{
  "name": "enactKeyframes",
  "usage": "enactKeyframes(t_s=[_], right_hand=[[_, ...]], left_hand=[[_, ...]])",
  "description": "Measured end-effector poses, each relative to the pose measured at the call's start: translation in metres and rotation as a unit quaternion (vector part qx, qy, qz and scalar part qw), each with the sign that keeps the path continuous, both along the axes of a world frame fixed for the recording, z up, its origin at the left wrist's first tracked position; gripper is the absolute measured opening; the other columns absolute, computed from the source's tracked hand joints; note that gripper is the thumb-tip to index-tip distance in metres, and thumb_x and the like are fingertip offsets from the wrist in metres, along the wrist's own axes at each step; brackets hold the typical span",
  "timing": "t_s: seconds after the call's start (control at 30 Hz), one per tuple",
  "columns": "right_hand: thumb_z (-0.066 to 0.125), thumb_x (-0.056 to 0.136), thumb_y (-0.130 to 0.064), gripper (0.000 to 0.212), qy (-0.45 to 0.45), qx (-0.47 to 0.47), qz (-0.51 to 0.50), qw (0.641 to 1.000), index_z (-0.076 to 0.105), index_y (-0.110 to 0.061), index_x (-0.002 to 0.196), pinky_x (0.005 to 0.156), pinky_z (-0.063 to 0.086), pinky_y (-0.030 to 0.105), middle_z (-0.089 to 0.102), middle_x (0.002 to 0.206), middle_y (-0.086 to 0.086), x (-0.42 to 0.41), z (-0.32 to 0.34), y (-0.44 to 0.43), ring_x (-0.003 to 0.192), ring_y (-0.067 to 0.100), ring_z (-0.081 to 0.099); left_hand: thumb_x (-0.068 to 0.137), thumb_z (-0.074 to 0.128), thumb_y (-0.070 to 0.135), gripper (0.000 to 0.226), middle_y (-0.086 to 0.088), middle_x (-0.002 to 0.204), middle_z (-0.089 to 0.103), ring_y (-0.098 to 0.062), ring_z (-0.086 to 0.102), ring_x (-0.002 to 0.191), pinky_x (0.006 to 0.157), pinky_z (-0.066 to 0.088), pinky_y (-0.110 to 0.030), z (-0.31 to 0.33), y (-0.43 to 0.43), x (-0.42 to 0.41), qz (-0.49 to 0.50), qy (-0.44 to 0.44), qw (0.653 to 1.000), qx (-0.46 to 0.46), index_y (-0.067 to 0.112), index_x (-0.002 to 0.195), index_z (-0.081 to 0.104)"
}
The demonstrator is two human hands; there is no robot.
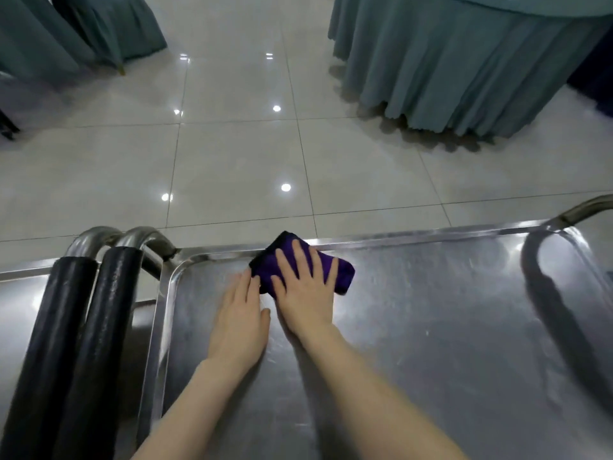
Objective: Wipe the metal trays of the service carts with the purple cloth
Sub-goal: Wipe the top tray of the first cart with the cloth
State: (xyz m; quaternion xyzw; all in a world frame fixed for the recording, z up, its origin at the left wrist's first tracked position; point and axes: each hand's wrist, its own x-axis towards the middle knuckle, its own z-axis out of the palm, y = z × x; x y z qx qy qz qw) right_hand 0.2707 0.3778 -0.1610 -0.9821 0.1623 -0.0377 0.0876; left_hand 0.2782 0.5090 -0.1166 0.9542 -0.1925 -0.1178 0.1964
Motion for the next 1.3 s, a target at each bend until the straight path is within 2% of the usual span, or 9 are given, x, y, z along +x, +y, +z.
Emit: enactKeyframes(t_s=[0.17,0.4,0.5,0.63,0.7,0.87,1.0,1.13,1.3], right_hand=[[0.042,0.097,-0.047,0.048,0.016,-0.002,0.022,1.000,0.043,-0.032,0.143,0.115,0.014,0.056,0.034,0.155,-0.002,-0.029,0.001,-0.071,0.142,0.024,0.032],[0.029,0.099,-0.053,0.054,0.094,0.013,-0.209,0.973,0.022,-0.041,0.151,0.116,0.007,0.057,0.015,0.162,-0.006,-0.087,0.020,-0.264,0.146,0.022,0.018],[0.026,0.100,-0.052,0.055,0.095,0.015,-0.265,0.960,0.017,-0.039,0.152,0.115,0.002,0.061,0.012,0.162,-0.003,-0.081,0.014,-0.270,0.147,0.024,0.011],[0.043,0.095,-0.047,0.054,0.034,-0.022,-0.140,0.989,0.037,-0.033,0.147,0.112,0.010,0.065,0.030,0.157,0.000,-0.066,0.004,-0.203,0.142,0.029,0.030],[0.037,0.093,-0.048,0.053,0.026,-0.022,-0.045,0.998,0.041,-0.033,0.144,0.112,0.015,0.064,0.034,0.155,0.000,-0.059,0.000,-0.180,0.140,0.029,0.034],[0.040,0.097,-0.049,0.051,0.022,-0.013,0.047,0.999,0.039,-0.034,0.145,0.115,0.004,0.056,0.031,0.156,-0.002,-0.075,-0.004,-0.233,0.142,0.026,0.030],[0.046,0.095,-0.049,0.052,0.025,-0.005,-0.114,0.993,0.040,-0.036,0.145,0.115,0.009,0.057,0.029,0.158,-0.002,-0.112,0.001,-0.351,0.141,0.025,0.028],[0.026,0.097,-0.056,0.055,0.084,0.010,-0.251,0.964,0.024,-0.041,0.150,0.116,0.004,0.059,0.019,0.160,-0.003,-0.148,0.017,-0.454,0.145,0.026,0.019],[0.031,0.099,-0.050,0.054,0.054,0.012,-0.257,0.965,0.027,-0.036,0.150,0.114,0.004,0.065,0.021,0.160,0.002,-0.129,0.011,-0.405,0.144,0.030,0.019]], left_hand=[[0.084,0.063,0.006,0.035,-0.015,0.136,0.049,-0.036,0.050,0.119,0.098,0.043,-0.044,-0.008,-0.037,-0.007,-0.010,-0.022,1.000,-0.009,0.004,0.119,0.058],[0.095,0.052,0.018,0.049,-0.012,0.152,0.036,-0.033,0.031,0.141,0.115,0.025,-0.047,-0.015,-0.117,-0.023,-0.081,-0.023,0.996,0.000,0.009,0.142,0.044],[0.095,0.054,0.024,0.048,-0.012,0.151,0.037,-0.036,0.031,0.140,0.112,0.025,-0.053,-0.016,-0.139,-0.031,-0.055,-0.029,0.998,0.021,0.012,0.141,0.046],[0.095,0.047,0.025,0.045,-0.015,0.148,0.041,-0.039,0.036,0.136,0.109,0.027,-0.058,-0.015,-0.154,-0.037,-0.022,-0.036,0.998,0.051,0.009,0.138,0.050],[0.090,0.044,0.025,0.048,-0.018,0.143,0.046,-0.042,0.042,0.131,0.105,0.032,-0.059,-0.012,-0.159,-0.037,-0.006,-0.039,0.998,0.049,0.006,0.132,0.055],[0.088,0.040,0.029,0.051,-0.022,0.140,0.047,-0.044,0.041,0.130,0.104,0.032,-0.056,-0.010,-0.172,-0.042,0.024,-0.048,0.996,0.071,0.003,0.129,0.055],[0.090,0.043,0.027,0.048,-0.020,0.142,0.044,-0.041,0.040,0.130,0.108,0.030,-0.054,-0.008,-0.211,-0.053,0.028,-0.022,0.999,0.033,0.004,0.131,0.054],[0.095,0.050,0.025,0.047,-0.008,0.154,0.032,-0.030,0.027,0.142,0.111,0.023,-0.055,-0.010,-0.260,-0.074,-0.066,-0.008,0.997,0.040,0.017,0.141,0.044],[0.098,0.042,0.031,0.050,-0.002,0.159,0.019,-0.023,0.012,0.147,0.115,0.015,-0.055,-0.012,-0.288,-0.086,-0.066,0.009,0.997,0.049,0.022,0.146,0.033]])
